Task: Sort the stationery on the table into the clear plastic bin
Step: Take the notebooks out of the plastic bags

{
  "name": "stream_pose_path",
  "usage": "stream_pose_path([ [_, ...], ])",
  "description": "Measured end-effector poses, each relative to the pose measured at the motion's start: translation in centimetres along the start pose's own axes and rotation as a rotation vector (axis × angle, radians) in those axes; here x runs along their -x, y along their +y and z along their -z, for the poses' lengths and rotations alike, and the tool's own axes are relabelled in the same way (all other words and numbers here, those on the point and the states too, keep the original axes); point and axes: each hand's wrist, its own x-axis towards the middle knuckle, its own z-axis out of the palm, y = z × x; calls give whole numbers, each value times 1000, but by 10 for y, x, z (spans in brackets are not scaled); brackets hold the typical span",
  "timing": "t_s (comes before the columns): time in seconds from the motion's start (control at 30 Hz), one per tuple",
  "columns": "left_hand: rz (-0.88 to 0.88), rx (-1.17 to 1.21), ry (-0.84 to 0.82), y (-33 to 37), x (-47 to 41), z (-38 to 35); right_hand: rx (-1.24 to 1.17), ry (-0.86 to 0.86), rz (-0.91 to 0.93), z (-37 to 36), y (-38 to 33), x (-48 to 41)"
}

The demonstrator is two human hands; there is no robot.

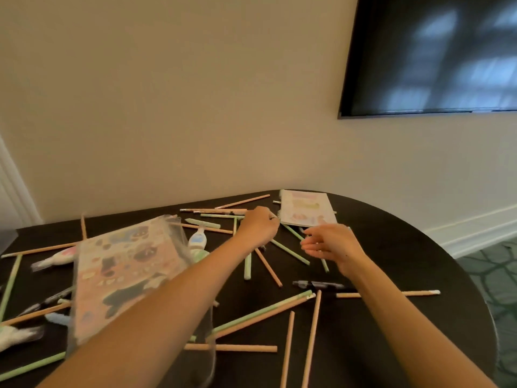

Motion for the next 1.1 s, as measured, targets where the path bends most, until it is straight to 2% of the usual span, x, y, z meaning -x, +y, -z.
stream_pose_path([
  [0.07, 133, 121, -48, 2, -30, -14, 96, 160, 101, 15, 3, -31],
  [0.13, 272, 258, -61, 3, -52, -23, 309, 302, 194, 29, 7, -59],
  [0.2, 331, 320, -64, 2, -72, -33, 476, 379, 227, 39, 11, -85],
  [0.33, 364, 379, -63, 2, -99, -56, 698, 378, 122, 51, 19, -123],
  [0.43, 378, 446, -64, 2, -111, -69, 759, 335, 69, 53, 26, -137],
  [0.6, 361, 373, 6, -1, -123, -84, 573, 350, 62, 49, 27, -145],
  [0.7, 398, 446, 49, 0, -125, -82, 498, 398, 72, 50, 27, -143],
  [0.87, 262, 603, 128, 6, -102, -72, 149, 477, 41, 47, 22, -131],
  [1.1, 115, 753, 236, 8, -49, -25, -409, 279, 90, 28, 5, -77],
])
